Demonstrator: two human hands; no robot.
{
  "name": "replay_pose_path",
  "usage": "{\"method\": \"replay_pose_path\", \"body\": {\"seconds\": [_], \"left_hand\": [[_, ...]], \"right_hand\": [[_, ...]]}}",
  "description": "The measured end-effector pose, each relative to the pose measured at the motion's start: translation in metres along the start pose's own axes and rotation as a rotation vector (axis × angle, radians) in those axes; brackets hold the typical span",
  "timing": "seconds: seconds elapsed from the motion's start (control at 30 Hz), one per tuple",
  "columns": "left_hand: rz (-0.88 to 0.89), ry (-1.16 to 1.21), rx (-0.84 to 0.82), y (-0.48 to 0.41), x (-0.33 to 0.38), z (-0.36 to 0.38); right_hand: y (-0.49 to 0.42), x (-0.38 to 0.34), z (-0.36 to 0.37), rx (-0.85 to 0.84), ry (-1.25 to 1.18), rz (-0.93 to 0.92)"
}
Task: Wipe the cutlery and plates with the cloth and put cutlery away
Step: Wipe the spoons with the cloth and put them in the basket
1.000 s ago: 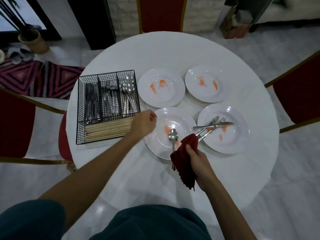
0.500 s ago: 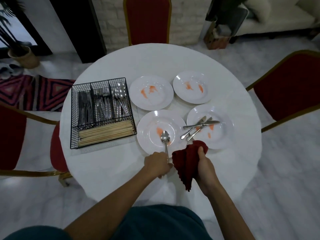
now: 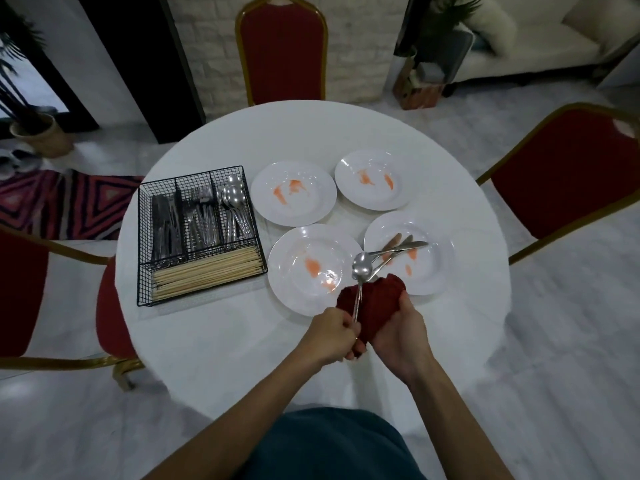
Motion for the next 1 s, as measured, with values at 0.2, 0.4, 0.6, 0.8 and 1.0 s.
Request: {"method": "replay_pose_path", "body": {"seconds": [0.2, 0.4, 0.6, 0.8, 1.0], "left_hand": [[0.088, -0.133, 0.008, 0.015, 0.008, 0.008], [0.166, -0.164, -0.073, 0.035, 0.013, 0.017], [0.18, -0.202, -0.048, 0.034, 0.01, -0.018], [0.188, -0.154, 0.165, 0.014, 0.002, -0.063], [0.279, 0.046, 0.235, 0.001, 0.027, -0.066]], "right_hand": [[0.0, -0.013, 0.01, -0.063, -0.096, 0.02], [-0.007, -0.029, 0.017, -0.05, -0.026, 0.008], [-0.02, -0.042, -0.001, -0.038, 0.248, -0.166], [-0.016, -0.056, -0.023, -0.286, 0.563, -0.188], [0.001, -0.045, -0.004, -0.735, 1.113, 0.039]]}}
Point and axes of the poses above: each hand's wrist, its own y-axis away from the middle knuckle, its own z-axis out of the palm, x = y × z, the point moved 2 cm from there along -y, towards the middle knuckle, and after that the axes turned 12 degrees about -z, right-handed, at the moved point
